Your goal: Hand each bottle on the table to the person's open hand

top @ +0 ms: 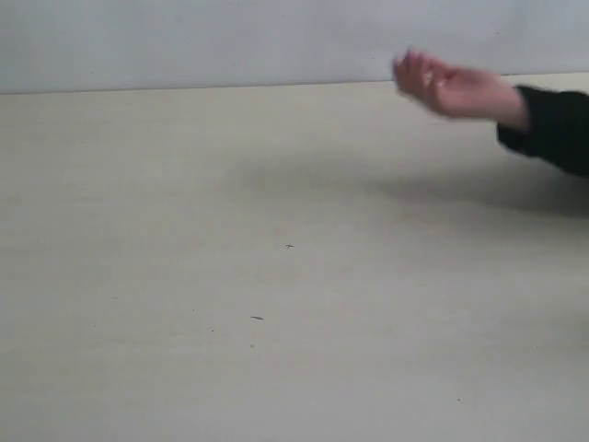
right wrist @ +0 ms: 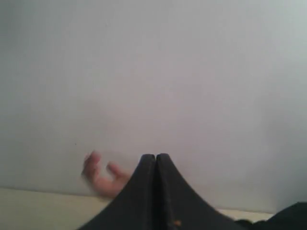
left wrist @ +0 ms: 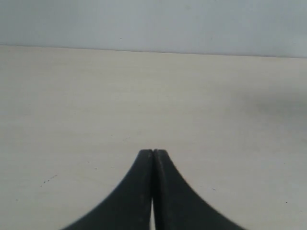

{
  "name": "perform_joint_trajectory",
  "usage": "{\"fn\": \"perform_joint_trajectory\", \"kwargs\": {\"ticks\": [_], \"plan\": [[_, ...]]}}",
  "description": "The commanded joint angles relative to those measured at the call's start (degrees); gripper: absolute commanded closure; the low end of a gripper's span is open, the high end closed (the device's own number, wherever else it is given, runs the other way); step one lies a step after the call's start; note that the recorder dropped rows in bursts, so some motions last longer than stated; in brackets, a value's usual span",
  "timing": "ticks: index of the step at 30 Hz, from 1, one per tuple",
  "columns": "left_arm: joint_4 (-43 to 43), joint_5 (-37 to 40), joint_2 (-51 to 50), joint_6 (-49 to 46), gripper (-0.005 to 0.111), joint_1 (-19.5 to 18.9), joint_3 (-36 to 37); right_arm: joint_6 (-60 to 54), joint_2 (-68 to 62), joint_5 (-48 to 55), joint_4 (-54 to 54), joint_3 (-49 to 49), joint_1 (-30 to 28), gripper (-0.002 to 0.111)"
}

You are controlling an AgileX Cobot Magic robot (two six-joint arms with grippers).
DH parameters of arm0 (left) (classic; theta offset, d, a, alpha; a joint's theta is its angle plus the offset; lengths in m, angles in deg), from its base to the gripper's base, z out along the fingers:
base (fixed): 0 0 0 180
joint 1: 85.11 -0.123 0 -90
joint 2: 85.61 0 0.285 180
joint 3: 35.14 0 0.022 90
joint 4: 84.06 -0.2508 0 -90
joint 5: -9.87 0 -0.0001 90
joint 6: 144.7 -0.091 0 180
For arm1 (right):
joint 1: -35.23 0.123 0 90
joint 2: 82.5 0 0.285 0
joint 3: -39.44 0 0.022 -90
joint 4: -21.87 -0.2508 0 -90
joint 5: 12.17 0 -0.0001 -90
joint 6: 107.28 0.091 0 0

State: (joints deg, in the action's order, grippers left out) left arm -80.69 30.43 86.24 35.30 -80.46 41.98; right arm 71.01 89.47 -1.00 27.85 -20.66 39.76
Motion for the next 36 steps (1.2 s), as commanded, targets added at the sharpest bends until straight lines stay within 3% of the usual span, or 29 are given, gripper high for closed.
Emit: {"fn": "perform_joint_trajectory", "kwargs": {"ticks": [1,13,21,36], "plan": [[-0.2,-0.3,0.4,0.0,0.105,-0.2,0.1,2.7,0.2,-0.3,2.0,-4.3,-0.3,0.108],[-0.2,-0.3,0.4,0.0,0.105,-0.2,0.1,9.4,0.2,-3.7,2.0,-17.1,-0.3,0.108],[-0.2,-0.3,0.4,0.0,0.105,-0.2,0.1,8.8,0.2,5.5,2.2,-17.1,-0.3,0.108],[-0.2,-0.3,0.4,0.0,0.105,-0.2,0.1,8.9,0.2,5.5,2.2,-17.1,-0.3,0.108]]}}
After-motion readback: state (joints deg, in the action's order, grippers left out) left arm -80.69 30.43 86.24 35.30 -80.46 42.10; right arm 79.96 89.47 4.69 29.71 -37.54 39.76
